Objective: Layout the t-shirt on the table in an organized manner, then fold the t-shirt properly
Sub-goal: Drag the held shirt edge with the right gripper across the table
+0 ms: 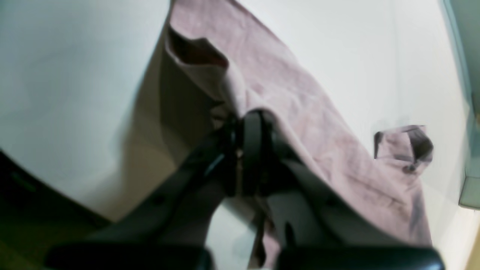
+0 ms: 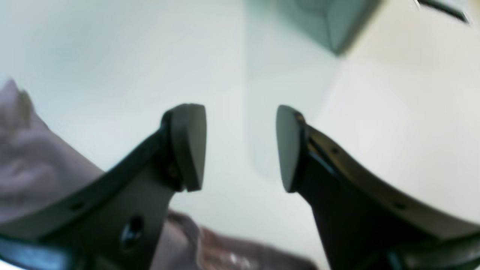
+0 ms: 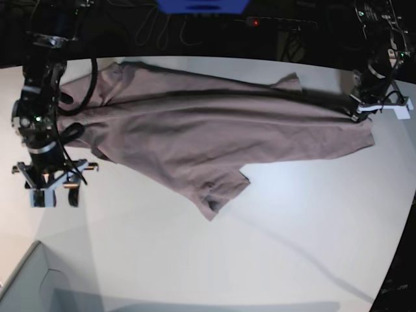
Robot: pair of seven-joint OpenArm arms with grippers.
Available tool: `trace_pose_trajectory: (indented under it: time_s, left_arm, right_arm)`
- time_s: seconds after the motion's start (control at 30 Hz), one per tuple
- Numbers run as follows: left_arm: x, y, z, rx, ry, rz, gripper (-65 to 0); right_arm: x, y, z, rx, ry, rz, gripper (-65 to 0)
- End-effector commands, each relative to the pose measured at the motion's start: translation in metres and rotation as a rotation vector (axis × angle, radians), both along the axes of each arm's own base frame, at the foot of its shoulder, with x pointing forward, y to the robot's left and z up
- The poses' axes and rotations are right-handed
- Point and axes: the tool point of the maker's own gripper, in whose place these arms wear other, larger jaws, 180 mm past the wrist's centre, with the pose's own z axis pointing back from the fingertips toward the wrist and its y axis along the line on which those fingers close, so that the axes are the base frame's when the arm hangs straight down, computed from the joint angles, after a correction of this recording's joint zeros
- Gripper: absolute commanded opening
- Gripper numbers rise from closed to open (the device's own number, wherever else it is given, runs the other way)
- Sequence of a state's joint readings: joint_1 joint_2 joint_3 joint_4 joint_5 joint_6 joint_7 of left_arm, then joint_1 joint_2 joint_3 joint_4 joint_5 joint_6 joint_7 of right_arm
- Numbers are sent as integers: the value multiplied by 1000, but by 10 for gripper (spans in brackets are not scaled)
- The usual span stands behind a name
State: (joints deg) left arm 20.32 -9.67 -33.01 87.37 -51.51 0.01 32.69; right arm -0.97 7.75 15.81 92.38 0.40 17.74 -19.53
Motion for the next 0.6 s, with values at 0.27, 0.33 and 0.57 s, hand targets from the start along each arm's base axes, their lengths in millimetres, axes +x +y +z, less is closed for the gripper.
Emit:
trace_pose_trajectory:
  time_s: [0.27,0.33,0.57]
  left_arm:
    - [2,5,8,19,-26,2,-650]
    - [-1,7,7,21,-19,4,-650]
    - [-3,5,5,18,-13,3,-650]
  right_arm:
    - [40,180,-33,-1,85,484,-340]
    - [46,208,-48,13,133,535,-340]
    - [73,241,-84,74,272,536,-335]
